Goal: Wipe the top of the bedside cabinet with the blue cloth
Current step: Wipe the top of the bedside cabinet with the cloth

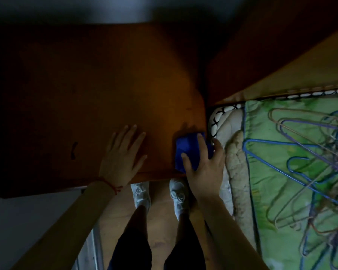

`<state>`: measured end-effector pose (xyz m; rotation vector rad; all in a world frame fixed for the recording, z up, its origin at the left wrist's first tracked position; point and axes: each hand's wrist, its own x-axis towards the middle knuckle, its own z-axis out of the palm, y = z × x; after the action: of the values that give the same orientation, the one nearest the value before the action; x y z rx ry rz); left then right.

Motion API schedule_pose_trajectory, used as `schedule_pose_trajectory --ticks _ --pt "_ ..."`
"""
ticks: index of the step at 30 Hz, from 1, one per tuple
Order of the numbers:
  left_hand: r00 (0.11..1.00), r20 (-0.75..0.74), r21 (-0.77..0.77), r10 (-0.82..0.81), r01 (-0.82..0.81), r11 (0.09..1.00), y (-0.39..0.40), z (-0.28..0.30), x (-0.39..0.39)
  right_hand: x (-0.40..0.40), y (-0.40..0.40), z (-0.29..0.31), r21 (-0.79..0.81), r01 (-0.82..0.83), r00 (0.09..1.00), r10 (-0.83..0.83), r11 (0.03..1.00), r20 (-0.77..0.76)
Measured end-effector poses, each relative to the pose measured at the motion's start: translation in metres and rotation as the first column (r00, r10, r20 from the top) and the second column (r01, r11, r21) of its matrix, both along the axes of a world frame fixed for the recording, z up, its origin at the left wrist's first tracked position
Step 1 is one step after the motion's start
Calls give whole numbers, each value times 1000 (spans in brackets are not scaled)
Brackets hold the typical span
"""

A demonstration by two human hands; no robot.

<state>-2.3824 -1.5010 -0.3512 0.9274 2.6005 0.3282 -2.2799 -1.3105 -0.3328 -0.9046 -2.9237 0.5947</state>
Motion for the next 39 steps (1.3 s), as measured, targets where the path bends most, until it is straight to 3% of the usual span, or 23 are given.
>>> schedule_pose_trajectory --ticks 3,10,16,21,25,29,33,34,37,39 --pt "1000 -13 -6 -6 6 1000 0 -8 3 -11 0 -17 94 -57 998 55 994 24" --pt "997 -62 1 -34 34 999 -3 -19 2 -45 16 -35 207 -13 996 31 978 -84" --pt "996 -87 12 -30 32 999 -3 -23 4 19 -23 -33 184 76 997 -71 980 -32" --pt "991 -130 50 -10 17 999 -3 -27 7 -17 5 -43 319 73 996 -51 945 -77" --pt "992 -128 42 -18 23 999 -3 -29 7 -9 -20 -41 214 210 977 -195 954 -86" --pt "988 -155 42 -26 33 999 -4 -30 7 15 -18 -43 277 -151 987 159 949 -7" --pt "987 -153 37 -39 45 998 -6 -33 7 9 -11 -42 299 145 989 -129 943 -70" --pt "988 -150 33 -40 45 998 -6 -33 7 7 -19 -40 287 142 990 -131 947 -60" --pt "987 -155 31 -50 56 998 -6 -34 7 5 -20 -39 277 -63 998 69 959 -10" --pt "986 -158 30 -51 56 998 -6 -35 7 -9 -4 -39 291 -84 996 92 953 -14"
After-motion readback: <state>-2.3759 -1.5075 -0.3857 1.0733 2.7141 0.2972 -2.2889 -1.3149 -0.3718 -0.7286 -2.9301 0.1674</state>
